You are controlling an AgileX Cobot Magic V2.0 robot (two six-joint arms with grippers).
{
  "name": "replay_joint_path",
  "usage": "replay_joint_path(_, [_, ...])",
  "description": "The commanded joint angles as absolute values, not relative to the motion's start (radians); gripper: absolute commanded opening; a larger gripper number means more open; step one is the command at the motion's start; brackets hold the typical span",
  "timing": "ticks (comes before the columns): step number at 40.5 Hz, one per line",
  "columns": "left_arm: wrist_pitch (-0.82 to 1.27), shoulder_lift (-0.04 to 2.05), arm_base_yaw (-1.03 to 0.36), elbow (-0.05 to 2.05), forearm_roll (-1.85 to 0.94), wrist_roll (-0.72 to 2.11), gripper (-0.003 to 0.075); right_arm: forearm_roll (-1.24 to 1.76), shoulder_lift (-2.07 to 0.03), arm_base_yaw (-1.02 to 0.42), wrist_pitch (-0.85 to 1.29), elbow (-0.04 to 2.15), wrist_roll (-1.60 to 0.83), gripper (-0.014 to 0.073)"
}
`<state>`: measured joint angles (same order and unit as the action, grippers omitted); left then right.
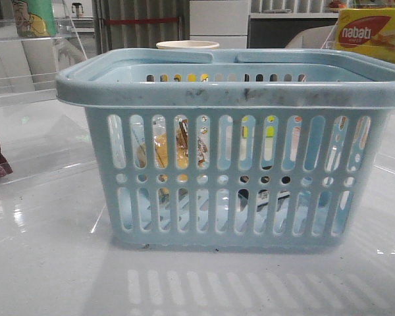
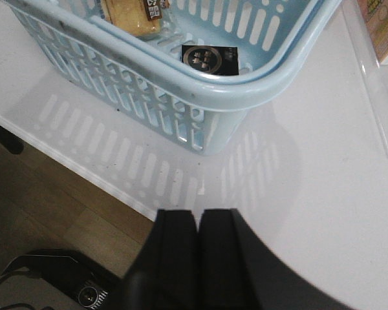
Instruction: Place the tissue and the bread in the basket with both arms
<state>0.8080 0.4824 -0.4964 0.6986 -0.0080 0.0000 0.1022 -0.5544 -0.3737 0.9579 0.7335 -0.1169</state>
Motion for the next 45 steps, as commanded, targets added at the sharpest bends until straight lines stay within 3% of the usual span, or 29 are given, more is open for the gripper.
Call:
replay_joint_path(1, [0.723, 0.49, -0.5, 0.724, -0.01, -0.01, 0.0094, 0.1, -0.555, -0.367, 0.89, 0.761, -0.116, 0.0057])
replay_joint_path(28, [0.709, 0.436, -0.468, 0.702, -0.014, -0.008, 0.0092, 0.1, -0.555, -0.367, 0.891, 0.761, -0.116, 0.0057])
replay_joint_path(45, [0.196, 0.067, -0.154, 0.229, 0.021, 0.0, 0.0092, 0.1, -0.555, -0.367, 0.891, 0.761, -0.116, 0.0057])
